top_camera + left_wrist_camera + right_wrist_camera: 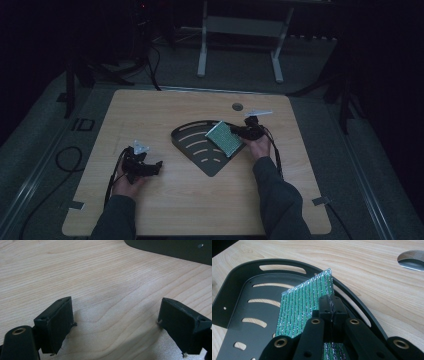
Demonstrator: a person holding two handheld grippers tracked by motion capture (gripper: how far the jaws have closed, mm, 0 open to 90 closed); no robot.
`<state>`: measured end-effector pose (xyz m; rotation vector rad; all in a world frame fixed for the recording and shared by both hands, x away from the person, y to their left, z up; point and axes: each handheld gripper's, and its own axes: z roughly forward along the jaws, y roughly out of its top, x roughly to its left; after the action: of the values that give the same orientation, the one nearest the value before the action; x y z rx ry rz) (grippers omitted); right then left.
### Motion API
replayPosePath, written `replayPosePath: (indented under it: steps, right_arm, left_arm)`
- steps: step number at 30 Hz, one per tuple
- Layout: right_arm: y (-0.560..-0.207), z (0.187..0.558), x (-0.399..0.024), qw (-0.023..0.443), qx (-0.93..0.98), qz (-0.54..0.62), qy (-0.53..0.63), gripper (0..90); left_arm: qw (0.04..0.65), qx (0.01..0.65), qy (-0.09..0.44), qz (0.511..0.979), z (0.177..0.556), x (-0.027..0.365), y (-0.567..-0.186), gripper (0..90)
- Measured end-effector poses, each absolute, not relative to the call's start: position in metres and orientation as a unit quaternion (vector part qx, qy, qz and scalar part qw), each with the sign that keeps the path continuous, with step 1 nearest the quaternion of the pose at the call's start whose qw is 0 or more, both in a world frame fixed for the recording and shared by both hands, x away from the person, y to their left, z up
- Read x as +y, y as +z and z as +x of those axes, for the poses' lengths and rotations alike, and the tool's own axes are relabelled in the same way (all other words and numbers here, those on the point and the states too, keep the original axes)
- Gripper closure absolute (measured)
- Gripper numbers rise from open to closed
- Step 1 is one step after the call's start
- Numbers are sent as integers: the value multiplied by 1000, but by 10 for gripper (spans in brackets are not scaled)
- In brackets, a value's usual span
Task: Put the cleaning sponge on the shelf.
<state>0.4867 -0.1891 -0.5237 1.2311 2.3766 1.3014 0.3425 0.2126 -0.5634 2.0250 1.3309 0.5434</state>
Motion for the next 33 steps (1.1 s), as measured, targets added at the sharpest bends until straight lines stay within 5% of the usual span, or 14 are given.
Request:
replayPosePath:
  steps: [33]
  right_arm:
    - [-528,483,-198,97,796,422,423,808]
  left_arm:
    - [323,507,207,772,343,213,-563,131]
